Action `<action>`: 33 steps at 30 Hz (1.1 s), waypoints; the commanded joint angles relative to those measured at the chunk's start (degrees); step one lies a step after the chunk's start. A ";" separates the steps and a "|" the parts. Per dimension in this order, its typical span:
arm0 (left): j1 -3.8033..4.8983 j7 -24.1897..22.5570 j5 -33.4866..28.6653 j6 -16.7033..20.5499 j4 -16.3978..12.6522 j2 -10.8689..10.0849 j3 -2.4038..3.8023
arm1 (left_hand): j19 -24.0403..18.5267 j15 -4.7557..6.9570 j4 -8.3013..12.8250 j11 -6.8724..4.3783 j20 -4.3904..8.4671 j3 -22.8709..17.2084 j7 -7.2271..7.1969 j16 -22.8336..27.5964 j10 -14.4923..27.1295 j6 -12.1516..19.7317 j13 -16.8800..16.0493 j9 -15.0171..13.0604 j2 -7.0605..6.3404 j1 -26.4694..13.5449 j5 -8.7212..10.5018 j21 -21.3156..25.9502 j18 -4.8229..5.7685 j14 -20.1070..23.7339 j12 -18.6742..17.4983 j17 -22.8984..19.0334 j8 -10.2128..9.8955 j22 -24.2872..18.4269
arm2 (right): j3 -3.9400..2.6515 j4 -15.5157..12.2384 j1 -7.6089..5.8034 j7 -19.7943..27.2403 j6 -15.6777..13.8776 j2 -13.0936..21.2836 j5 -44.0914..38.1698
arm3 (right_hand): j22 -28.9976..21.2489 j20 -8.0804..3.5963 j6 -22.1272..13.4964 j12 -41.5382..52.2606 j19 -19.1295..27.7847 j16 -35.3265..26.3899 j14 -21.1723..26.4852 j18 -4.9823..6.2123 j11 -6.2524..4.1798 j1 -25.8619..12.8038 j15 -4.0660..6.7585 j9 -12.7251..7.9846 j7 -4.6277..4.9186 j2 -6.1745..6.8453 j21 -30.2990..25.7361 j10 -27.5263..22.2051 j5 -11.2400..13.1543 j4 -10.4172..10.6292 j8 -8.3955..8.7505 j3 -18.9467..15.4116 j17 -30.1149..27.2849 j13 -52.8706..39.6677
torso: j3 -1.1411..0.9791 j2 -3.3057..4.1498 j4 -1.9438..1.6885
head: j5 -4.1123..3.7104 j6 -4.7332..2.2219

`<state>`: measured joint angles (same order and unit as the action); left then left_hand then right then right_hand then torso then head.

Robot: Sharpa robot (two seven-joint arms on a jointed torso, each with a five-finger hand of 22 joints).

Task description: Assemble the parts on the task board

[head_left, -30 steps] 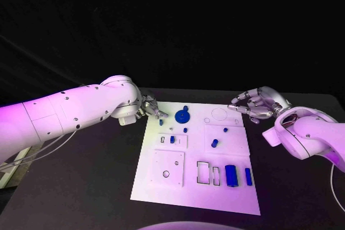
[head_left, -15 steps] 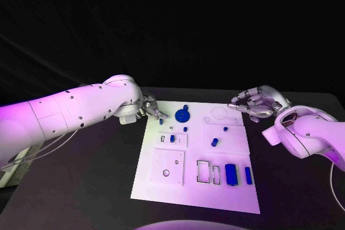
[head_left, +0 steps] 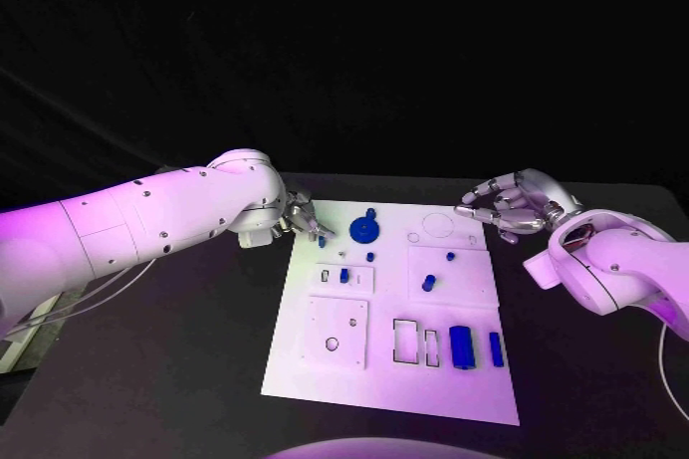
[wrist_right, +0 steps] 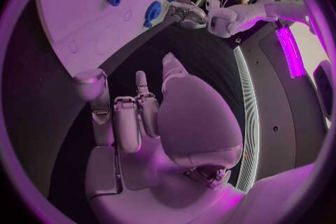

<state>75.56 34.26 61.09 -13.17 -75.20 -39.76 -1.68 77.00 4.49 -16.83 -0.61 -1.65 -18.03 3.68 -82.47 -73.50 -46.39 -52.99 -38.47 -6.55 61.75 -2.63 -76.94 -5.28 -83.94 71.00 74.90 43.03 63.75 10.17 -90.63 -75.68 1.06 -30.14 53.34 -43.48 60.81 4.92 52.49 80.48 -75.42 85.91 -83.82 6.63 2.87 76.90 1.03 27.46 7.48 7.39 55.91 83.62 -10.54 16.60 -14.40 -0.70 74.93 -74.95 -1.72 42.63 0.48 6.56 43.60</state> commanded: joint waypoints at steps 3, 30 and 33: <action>0.00 -0.29 -0.03 -1.22 0.08 0.27 -0.02 | -0.01 -0.41 0.34 0.03 -0.35 -0.89 -0.02 -0.21 0.30 -0.27 0.03 0.27 0.95 1.96 -0.20 0.20 -0.16 -2.91 0.22 3.03 -0.43 -0.04 | -0.01 -0.01 0.03 0.44 0.19 -0.10 -0.12 | 0.02 -0.32 -0.56 -0.23 -0.23 -0.23 -4.03 0.82 -0.15 -0.24 0.38 0.08 -0.04 -0.32 -0.29 -0.38 0.04 0.07 -0.27 -0.50 5.25 -5.42 | -0.04 0.01 0.00 | 0.03 0.14; -0.06 -0.76 -7.22 0.98 -0.58 -0.59 -0.17 | 0.13 0.11 5.75 -0.61 0.08 -21.90 -0.68 -0.25 -0.02 0.39 0.18 -0.85 0.05 12.90 -0.19 0.10 -0.10 -2.92 0.53 3.00 2.70 0.49 | -0.01 -0.02 0.03 0.51 0.19 -0.17 -0.11 | -0.01 -0.32 -0.58 -0.22 -0.23 -0.21 -4.04 0.83 -0.16 -0.18 0.38 0.10 -0.05 -0.44 -0.37 -0.37 0.04 0.07 -0.33 -0.57 5.30 -5.43 | -0.05 -0.04 0.02 | 0.18 0.31; -0.06 -0.92 -8.84 1.47 -1.45 -1.40 -0.15 | 0.20 0.11 6.56 -0.64 0.09 -24.37 -0.65 -0.25 -0.11 0.61 0.40 -1.24 -0.65 11.90 -0.20 0.04 -0.08 -2.92 0.48 3.00 3.32 0.63 | -0.01 0.01 0.03 0.55 0.17 -0.19 -0.09 | -0.01 -0.32 -0.58 -0.22 -0.23 -0.21 -4.04 0.83 -0.16 -0.18 0.38 0.10 -0.05 -0.44 -0.37 -0.37 0.04 0.07 -0.33 -0.57 5.30 -5.43 | -0.09 -0.04 -0.05 | 0.25 0.14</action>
<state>75.49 34.09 56.20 -12.80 -76.09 -40.90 -1.87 76.99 4.49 -16.77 -1.15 -1.64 -35.70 3.04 -82.47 -73.41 -45.99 -52.62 -37.17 -6.73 74.11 -2.67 -76.94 -5.28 -83.94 71.23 74.90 45.06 64.30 10.17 -90.60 -75.68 1.09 -30.14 53.22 -43.44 60.80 4.92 52.29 80.49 -75.42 85.91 -83.82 6.63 2.87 76.90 1.03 27.51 7.28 7.39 55.91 83.62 -10.54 16.60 -14.40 -1.01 74.91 -74.93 -1.77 42.59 0.48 6.70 43.86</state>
